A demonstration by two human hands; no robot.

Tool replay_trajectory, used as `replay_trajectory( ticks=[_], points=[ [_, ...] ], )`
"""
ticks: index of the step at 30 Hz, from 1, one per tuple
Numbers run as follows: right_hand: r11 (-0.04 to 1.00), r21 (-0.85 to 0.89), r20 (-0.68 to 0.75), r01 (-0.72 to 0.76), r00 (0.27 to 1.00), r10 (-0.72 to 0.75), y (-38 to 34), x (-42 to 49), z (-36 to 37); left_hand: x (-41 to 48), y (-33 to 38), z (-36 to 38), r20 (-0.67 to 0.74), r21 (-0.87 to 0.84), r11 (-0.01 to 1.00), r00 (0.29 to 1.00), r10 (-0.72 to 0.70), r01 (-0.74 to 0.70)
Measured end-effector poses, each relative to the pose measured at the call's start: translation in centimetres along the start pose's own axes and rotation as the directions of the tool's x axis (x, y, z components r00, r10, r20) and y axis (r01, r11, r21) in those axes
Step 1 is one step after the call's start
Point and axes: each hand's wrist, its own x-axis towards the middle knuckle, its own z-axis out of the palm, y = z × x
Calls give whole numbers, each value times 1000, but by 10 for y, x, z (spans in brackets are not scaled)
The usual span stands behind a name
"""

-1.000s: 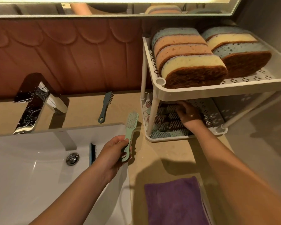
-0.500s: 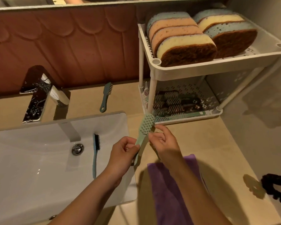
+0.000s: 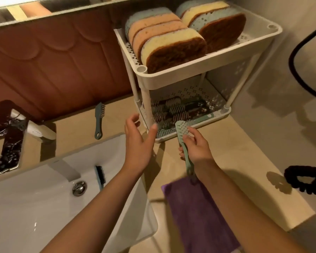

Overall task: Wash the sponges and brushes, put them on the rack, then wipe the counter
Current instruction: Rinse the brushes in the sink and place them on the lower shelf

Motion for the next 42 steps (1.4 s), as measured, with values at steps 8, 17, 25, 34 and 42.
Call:
replay_trajectory(
  ticks=[8, 17, 25, 34, 42],
  points=[
    [952, -300, 42, 54, 998, -43, -13, 53, -22, 32, -7, 30, -48, 10, 968, 967, 252, -252],
    [618, -715, 118, 327, 928, -354, -52, 141, -21, 42, -17, 49, -219, 62, 960, 935, 281, -274],
    [424, -759, 325, 494, 852, -410, -73, 187, 8, 47, -28, 53, -236, 63, 943, 913, 332, -326],
    [454, -788, 355, 416, 909, -217, -69, 205, 22, 50, -34, 53, -239, 100, 945, 914, 328, -312],
    [489, -740, 379, 462, 887, -265, -73, 190, 11, 48, -29, 50, -204, 95, 959, 938, 281, -266]
  ],
)
